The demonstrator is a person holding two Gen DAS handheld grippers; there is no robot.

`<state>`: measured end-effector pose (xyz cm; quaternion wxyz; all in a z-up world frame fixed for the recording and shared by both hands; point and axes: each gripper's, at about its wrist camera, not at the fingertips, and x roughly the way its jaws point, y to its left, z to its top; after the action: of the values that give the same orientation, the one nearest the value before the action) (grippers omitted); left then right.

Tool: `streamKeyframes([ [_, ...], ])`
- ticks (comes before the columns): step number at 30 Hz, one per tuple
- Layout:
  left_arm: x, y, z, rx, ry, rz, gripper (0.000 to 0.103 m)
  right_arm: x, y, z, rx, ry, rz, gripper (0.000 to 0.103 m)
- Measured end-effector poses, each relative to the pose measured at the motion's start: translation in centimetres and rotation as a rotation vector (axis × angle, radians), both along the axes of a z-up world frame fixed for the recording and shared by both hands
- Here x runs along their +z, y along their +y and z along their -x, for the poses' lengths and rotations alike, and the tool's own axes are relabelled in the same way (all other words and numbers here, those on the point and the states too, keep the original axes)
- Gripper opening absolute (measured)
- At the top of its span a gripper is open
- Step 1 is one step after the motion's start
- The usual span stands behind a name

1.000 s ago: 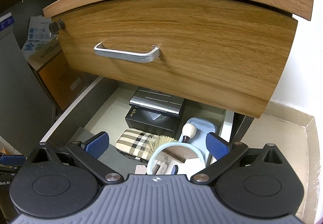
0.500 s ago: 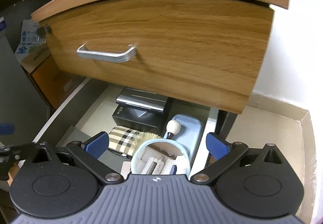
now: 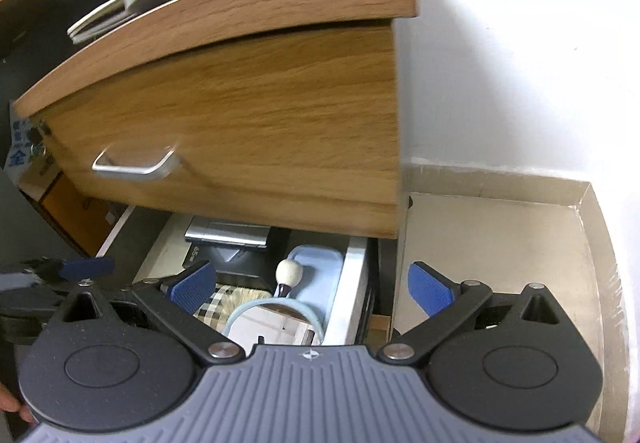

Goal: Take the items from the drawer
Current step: 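Open the left tool and reach into the drawer toward the black box, then grasp the black charger box with the left tool and lift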

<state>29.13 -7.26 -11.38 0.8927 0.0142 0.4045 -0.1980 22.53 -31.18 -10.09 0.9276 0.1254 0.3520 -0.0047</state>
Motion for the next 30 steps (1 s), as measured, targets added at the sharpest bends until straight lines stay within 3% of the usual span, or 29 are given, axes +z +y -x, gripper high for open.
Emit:
streamKeyframes([
  [9, -2.7, -2.8, -2.5, -0.009, -0.017, -0.045, 0.103, 0.8, -1.5, 0.1, 0.03, -0.015, -0.049, 0.103],
  [21, -5.0, -5.1, -5.4, 0.076, -0.044, -0.059, 0.103, 0.9, -0.7, -0.5, 0.056, -0.013, -0.076, 0.103],
  [30, -6.5, -6.6, -6.0, 0.056, -0.114, -0.151, 0.103, 1.1, -0.9, -0.5, 0.044, -0.021, -0.099, 0.103],
])
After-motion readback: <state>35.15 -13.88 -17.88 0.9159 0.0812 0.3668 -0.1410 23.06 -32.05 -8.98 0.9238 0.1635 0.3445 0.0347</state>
